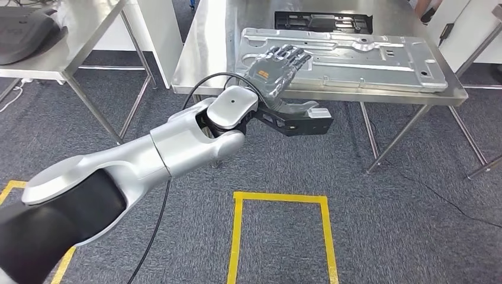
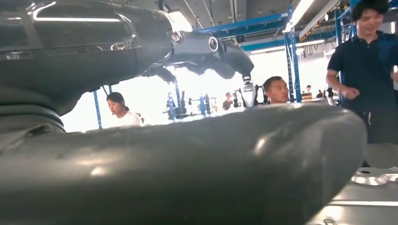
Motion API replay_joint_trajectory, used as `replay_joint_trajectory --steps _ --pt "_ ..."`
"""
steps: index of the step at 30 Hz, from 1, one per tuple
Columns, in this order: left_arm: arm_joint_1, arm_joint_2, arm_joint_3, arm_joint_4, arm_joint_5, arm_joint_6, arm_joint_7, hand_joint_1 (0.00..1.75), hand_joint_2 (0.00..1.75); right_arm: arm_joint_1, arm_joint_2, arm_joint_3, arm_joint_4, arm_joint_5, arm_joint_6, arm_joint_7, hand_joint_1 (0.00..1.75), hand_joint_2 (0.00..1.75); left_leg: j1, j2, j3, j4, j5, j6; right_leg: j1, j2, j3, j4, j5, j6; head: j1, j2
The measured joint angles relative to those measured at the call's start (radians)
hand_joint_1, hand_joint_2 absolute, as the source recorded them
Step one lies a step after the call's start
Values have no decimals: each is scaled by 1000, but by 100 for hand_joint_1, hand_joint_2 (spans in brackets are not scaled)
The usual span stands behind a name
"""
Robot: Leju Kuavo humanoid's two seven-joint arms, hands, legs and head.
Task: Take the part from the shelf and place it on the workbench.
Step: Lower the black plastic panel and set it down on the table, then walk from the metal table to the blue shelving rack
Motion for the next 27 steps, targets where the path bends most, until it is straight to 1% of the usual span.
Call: replay_joint_trajectory --steps 1,2,3,4,5,6,7,8,9,10,11,12,13,14,15,16,17,18,19,20,21,22,23,24,25,26,27 --pt "-1 1 0 1 0 -1 0 0 0 -2 0 0 0 1 2 0 0 0 1 -1 -10 71 -38 -2 1 0 -19 3 14 -1 -5 0" --pt "-1 1 0 1 0 -3 0 0 0 -4 0 0 0 4 3 1 0 0 1 -2 -13 128 -50 -4 2 -1 -40 8 28 0 -8 0" --pt "-1 2 0 2 0 -4 0 0 0 -6 0 0 0 8 4 3 0 0 1 -2 -3 161 -36 -5 2 -3 -63 13 41 1 -11 0" --pt "-1 2 0 3 0 -6 0 0 0 -8 1 0 0 12 6 6 0 0 1 -2 23 162 -8 -5 2 -4 -84 19 53 3 -13 0" --pt "-2 2 0 4 0 -7 0 0 0 -8 1 0 0 15 6 9 0 0 1 -1 65 131 16 -4 2 -6 -105 27 64 5 -16 0" --pt "-5 1 0 4 0 -7 0 0 0 -9 2 0 0 17 7 13 0 0 0 -1 129 70 17 0 3 -6 -124 36 74 9 -20 0" --pt "-7 -1 1 4 1 -7 -1 0 0 -10 3 0 -1 17 7 14 0 0 -1 0 194 -7 -3 4 3 -7 -138 45 83 13 -25 0" --pt "-10 -4 2 4 1 -7 -1 0 0 -10 4 0 -1 18 7 16 0 0 -3 -1 245 -74 -30 9 4 -8 -149 51 92 19 -28 0" --pt "-12 -5 2 4 1 -7 -1 0 0 -11 4 0 -1 18 7 17 0 0 -5 -2 276 -122 -52 14 3 -8 -155 54 103 24 -28 0" --pt "-12 -7 2 5 1 -8 -2 0 0 -11 4 0 -1 19 7 17 0 0 -8 -2 281 -143 -58 19 2 -9 -158 53 115 30 -27 0" --pt "-11 -7 1 6 1 -8 -2 0 0 -10 4 0 -1 19 7 18 0 0 -8 -2 273 -145 -49 25 -1 -8 -162 51 121 36 -26 0" --pt "-11 -7 0 6 1 -8 -3 0 0 -8 4 0 -1 19 7 18 0 0 -7 -2 263 -146 -37 32 -3 -6 -168 56 108 42 -24 0" --pt "-10 -8 0 7 1 -9 -3 0 0 -7 4 0 -1 19 7 18 0 0 -5 -2 250 -149 -23 39 -5 -4 -177 78 75 49 -19 0" --pt "-11 -9 0 7 0 -10 -2 0 0 -6 4 0 -1 19 7 18 0 0 -4 -3 236 -150 -9 45 -7 -3 -190 119 26 54 -12 0" --pt "-11 -11 -1 8 0 -12 -1 0 0 -6 4 0 -1 19 7 19 0 0 -4 -5 219 -150 4 49 -8 -2 -203 180 -28 60 -3 0" --pt "-11 -12 -1 8 -1 -13 0 0 0 -6 4 0 -1 20 7 19 0 0 -4 -7 203 -149 18 51 -9 -2 -213 247 -65 64 5 0" --pt "-10 -12 -1 9 -2 -14 1 0 0 -7 4 0 -1 22 7 20 0 0 -4 -10 185 -149 31 50 -9 -2 -218 307 -76 66 13 0" --pt "-9 -12 -2 10 -3 -15 1 0 0 -7 4 0 -1 25 7 22 0 0 -4 -13 168 -148 45 48 -10 -1 -215 346 -63 67 20 0" --pt "-9 -12 -2 12 -3 -16 1 0 0 -8 4 0 -1 29 7 25 0 0 -5 -17 151 -147 58 45 -10 2 -200 355 -34 65 27 0" --pt "-9 -12 -2 13 -3 -16 0 0 0 -8 4 0 -1 32 8 28 0 0 -5 -23 135 -146 71 42 -10 10 -170 330 -7 62 32 0" --pt "-9 -13 -2 15 -3 -16 0 0 0 -8 3 0 -1 35 8 30 0 0 -4 -28 122 -146 82 38 -10 30 -122 274 2 55 36 0" --pt "-10 -14 -2 16 -3 -16 0 0 0 -8 3 0 -1 36 8 31 0 0 -5 -33 112 -145 92 34 -9 52 -64 196 -4 47 38 0" --pt "-12 -15 -1 16 -3 -16 0 0 0 -8 2 0 -1 37 7 31 0 0 -6 -39 104 -144 102 29 -8 69 -13 125 -22 39 38 0" --pt "-13 -17 -1 17 -3 -16 0 0 0 -9 1 0 -1 37 7 32 0 0 -7 -47 97 -144 112 24 -7 78 23 72 -41 33 38 0" --pt "-14 -18 -1 18 -3 -16 0 0 0 -9 1 0 -1 37 7 32 0 0 -8 -56 89 -143 122 19 -5 72 40 40 -52 28 38 0" --pt "-15 -19 -1 19 -3 -17 0 0 0 -10 2 0 -2 37 7 32 0 0 -8 -63 81 -142 130 14 -7 59 40 29 -55 23 38 0" --pt "-14 -18 -1 20 -3 -17 0 0 0 -9 2 0 -2 37 7 33 0 0 -8 -56 72 -136 125 9 -8 46 38 25 -52 16 35 0"
